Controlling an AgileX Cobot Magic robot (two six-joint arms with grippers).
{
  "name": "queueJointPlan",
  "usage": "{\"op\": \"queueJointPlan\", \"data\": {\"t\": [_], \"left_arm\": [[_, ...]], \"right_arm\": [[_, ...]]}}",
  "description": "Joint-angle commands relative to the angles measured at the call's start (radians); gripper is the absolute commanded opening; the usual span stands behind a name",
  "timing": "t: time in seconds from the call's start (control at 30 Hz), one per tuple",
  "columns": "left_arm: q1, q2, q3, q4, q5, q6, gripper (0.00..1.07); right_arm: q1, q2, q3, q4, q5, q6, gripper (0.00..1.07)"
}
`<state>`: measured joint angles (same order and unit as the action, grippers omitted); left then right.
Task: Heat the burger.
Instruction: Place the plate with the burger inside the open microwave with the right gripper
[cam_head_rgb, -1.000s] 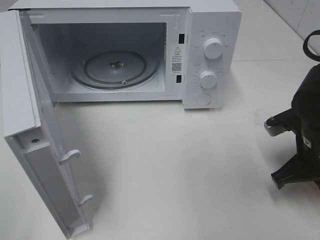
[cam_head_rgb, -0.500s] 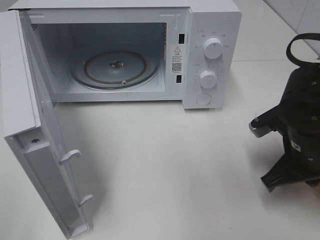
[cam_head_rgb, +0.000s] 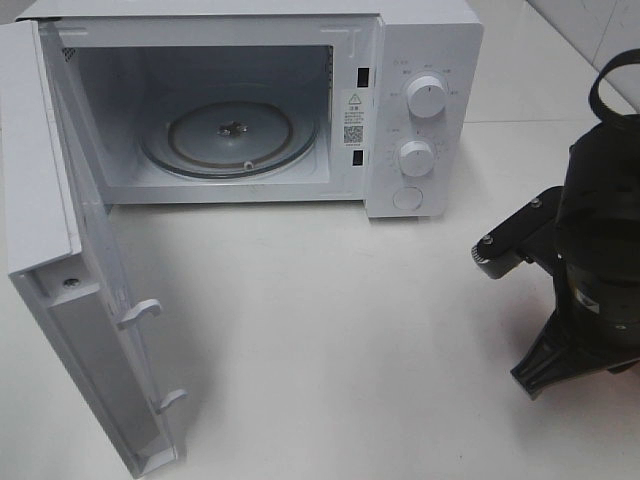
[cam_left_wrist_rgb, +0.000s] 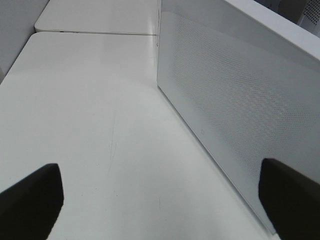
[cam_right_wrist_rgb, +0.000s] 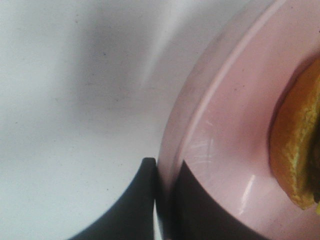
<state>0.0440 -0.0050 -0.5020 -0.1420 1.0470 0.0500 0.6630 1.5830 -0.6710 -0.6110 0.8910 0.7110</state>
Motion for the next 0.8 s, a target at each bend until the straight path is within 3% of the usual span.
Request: {"op": "queueJointPlan", "data": {"t": [0.03,0.8], "left_arm": [[0.001,-0.02,0.003,-0.001,-0.01,0.001,0.98],[0.001,-0.02,0.003,-0.001,-0.01,0.001,0.98]], "right_arm": [[0.034,-0.011,-0.001,-0.048,0.047,-0.007,0.0],[0.382,-0.011,-0.001,-0.05,0.098,-0.052,0.0]]}}
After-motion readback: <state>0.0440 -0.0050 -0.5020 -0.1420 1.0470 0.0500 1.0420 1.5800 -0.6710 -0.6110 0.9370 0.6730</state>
